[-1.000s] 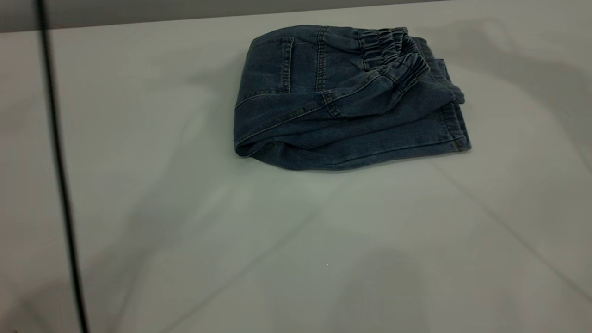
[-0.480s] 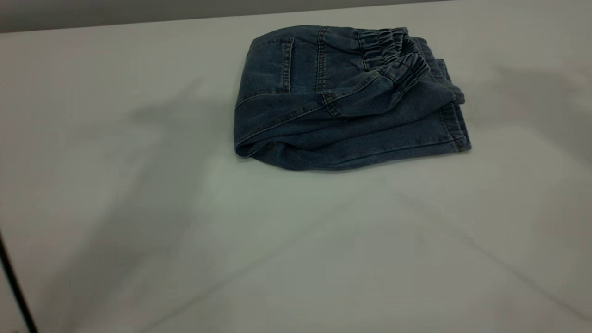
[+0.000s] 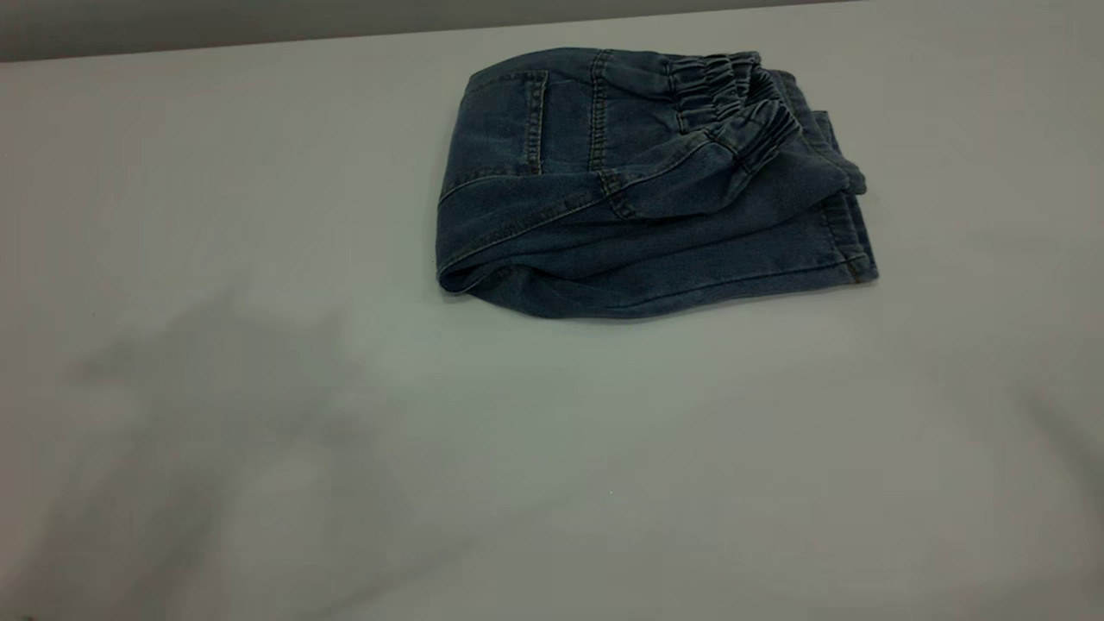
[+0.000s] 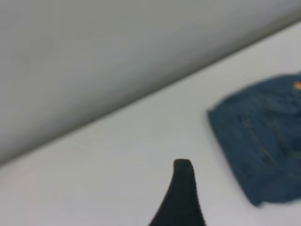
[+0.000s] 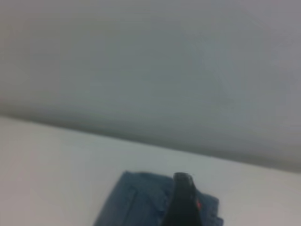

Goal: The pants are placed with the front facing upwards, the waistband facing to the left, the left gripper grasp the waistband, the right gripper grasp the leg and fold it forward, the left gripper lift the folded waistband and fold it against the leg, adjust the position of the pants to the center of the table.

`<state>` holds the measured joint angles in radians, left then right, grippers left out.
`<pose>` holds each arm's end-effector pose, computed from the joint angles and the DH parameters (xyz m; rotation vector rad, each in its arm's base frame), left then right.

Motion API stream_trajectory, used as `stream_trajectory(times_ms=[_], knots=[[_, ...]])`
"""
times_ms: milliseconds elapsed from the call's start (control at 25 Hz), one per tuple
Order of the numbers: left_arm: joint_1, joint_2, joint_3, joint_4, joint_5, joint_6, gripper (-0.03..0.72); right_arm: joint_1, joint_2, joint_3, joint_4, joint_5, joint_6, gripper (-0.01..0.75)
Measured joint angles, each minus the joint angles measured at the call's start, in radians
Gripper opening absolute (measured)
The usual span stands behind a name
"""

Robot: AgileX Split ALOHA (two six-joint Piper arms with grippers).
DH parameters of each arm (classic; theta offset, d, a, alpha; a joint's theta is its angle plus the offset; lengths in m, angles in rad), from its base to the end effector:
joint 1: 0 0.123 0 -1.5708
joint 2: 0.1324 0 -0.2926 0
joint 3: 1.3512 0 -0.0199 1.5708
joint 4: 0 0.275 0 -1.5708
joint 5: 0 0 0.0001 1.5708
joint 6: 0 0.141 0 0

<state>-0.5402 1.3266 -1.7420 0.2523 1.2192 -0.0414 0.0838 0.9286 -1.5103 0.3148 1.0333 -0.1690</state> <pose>0.2769 -0.1275 0.4747 0.5332 2.1894 0.0059 0.1848 0.0532 0.5189 -0.2650 1.8937 0.3113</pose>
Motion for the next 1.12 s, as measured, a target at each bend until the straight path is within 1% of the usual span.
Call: stream_trajectory(times_ms=[80, 200, 320, 440, 560, 640, 760, 840, 960, 1120], knots=[[0.0, -0.056, 0.073, -0.047, 0.0, -0.005, 0.572, 0.0, -0.121, 0.117, -0.011, -0.018, -0.008, 0.498], [-0.001, -0.122, 0.169, -0.131, 0.001, -0.004, 0.572, -0.002, -0.31, 0.295, -0.059, -0.002, 0.019, 0.498], [-0.001, -0.182, 0.269, -0.192, 0.0, 0.007, 0.572, -0.003, -0.492, 0.457, -0.096, 0.032, 0.058, 0.498], [-0.001, -0.246, 0.381, -0.207, 0.001, 0.009, 0.572, -0.003, -0.645, 0.575, -0.171, 0.091, 0.116, 0.498], [-0.001, -0.318, 0.496, -0.201, -0.001, 0.009, 0.572, -0.003, -0.747, 0.646, -0.227, 0.161, 0.126, 0.498], [-0.001, -0.376, 0.575, -0.201, 0.0, 0.01, 0.572, -0.003, -0.774, 0.682, -0.235, 0.176, 0.114, 0.498], [-0.001, -0.469, 0.681, -0.202, -0.001, 0.01, 0.572, 0.001, -0.792, 0.75, -0.215, 0.152, 0.087, 0.498], [-0.001, -0.543, 0.745, -0.202, 0.0, 0.01, 0.572, 0.02, -0.81, 0.808, -0.21, 0.11, 0.076, 0.498], [-0.001, -0.653, 0.839, -0.205, 0.003, 0.01, 0.572, 0.045, -0.844, 0.894, -0.214, 0.082, 0.068, 0.498], [-0.001, -0.79, 0.923, -0.22, 0.003, 0.005, 0.571, 0.059, -0.913, 0.981, -0.211, 0.066, 0.061, 0.498]])
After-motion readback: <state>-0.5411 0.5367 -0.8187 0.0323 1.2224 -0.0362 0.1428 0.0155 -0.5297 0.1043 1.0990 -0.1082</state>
